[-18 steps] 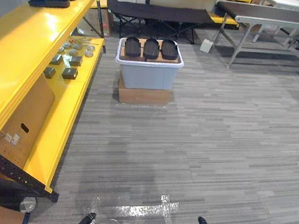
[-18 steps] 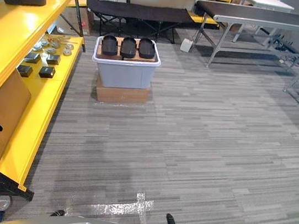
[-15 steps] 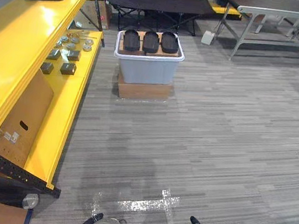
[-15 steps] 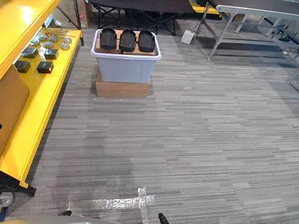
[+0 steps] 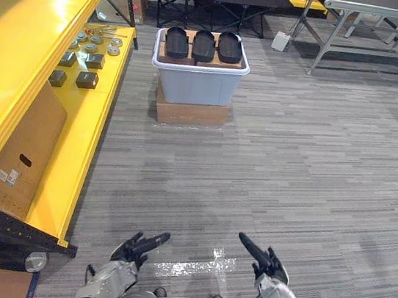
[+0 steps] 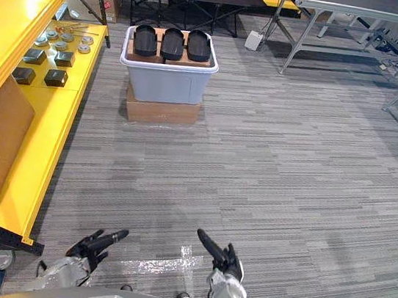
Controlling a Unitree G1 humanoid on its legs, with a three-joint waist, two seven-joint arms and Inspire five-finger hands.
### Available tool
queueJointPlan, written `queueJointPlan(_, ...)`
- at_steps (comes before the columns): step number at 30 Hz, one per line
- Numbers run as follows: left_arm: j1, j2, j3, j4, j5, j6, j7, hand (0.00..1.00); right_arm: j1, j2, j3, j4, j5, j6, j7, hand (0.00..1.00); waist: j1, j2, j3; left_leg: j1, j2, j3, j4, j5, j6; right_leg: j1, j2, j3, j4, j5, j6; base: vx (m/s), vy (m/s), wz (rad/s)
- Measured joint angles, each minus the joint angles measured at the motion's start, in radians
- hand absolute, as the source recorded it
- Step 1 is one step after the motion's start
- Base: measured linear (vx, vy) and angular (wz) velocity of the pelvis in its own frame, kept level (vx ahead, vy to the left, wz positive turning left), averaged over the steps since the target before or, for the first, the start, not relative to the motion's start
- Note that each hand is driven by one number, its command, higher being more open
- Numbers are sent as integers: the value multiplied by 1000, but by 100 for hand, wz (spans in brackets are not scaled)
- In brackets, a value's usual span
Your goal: Walk over and take three plastic housings, then place them on the shelf
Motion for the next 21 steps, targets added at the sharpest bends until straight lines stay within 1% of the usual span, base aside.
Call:
queueJointPlan(3,-14,-9,-21,-6,-22,-12,9,100,-10,10,-1,-21,-1,-58,-22,100,-1,0,0,1,1,3,0,0,-4,1,1,0,-4,0,0,0,0,0)
queueJointPlan(5,-11,-10,-27,-7,-34,-17,18,100,-10,10,-3,-20,0,-67,-19,100,0,0,0,6,1,9,0,-2,-8,4,1,1,-4,0,0,-1,-2,-2)
queueJointPlan(10,28,-16,-41,-34,-34,-17,30,100,23,16,-3,-19,5,-60,-21,100,-3,0,0,18,1,27,3,-14,-27,5,-3,17,13,-5,7,-19,3,-8)
queueJointPlan(11,33,-17,-54,-36,-34,-17,35,100,33,18,-3,-19,4,-63,-42,100,-3,1,0,21,1,26,3,-15,-27,1,-7,16,33,-13,18,-39,14,2)
queueJointPlan(13,45,-21,-60,-41,-34,-14,51,100,44,19,-5,-19,4,-73,-75,100,-4,4,2,23,2,23,9,-28,-27,-31,-24,16,119,-46,34,-23,38,8)
queueJointPlan(14,47,-22,-70,-46,-41,-10,62,100,50,19,-5,-20,5,-86,-85,100,-6,10,12,22,5,23,27,-45,-16,-80,-47,18,248,-77,63,-15,66,5)
queueJointPlan(15,46,-23,-71,-47,-41,-10,64,100,54,19,-7,-23,5,-92,-86,100,-6,12,19,21,7,23,38,-55,-4,-115,-61,21,330,-86,65,-48,117,-3)
queueJointPlan(16,48,-25,-71,-58,-40,-10,67,100,79,23,-10,-53,4,-99,-87,100,-4,8,29,17,1,25,64,-73,26,-230,-119,25,574,-92,43,-46,101,-6)
queueJointPlan(17,51,-21,-69,-63,-36,-11,68,100,92,30,-6,-56,5,-114,-87,100,-4,-3,34,22,-7,24,73,-79,39,-286,-154,27,697,-72,14,-9,110,-6)
queueJointPlan(18,46,-14,-70,-65,-31,-11,69,100,99,32,-3,-56,6,-119,-87,100,-6,-8,43,36,-11,22,73,-77,50,-314,-171,27,753,-69,-1,86,72,6)
queueJointPlan(19,49,-5,-70,-65,-27,-14,72,100,118,38,-2,-56,15,-123,-84,100,-15,-5,53,58,-9,17,74,-76,60,-325,-171,27,775,-102,-1,148,68,10)
queueJointPlan(20,56,4,-69,-65,-28,-17,73,100,130,45,-2,-56,21,-123,-85,100,-24,-6,54,68,-1,15,76,-75,61,-323,-146,39,716,-132,12,146,43,10)
queueJointPlan(21,56,7,-69,-65,-28,-17,73,100,134,48,-2,-56,20,-125,-85,100,-26,-5,54,69,7,15,78,-79,54,-322,-124,51,665,-135,14,166,10,2)
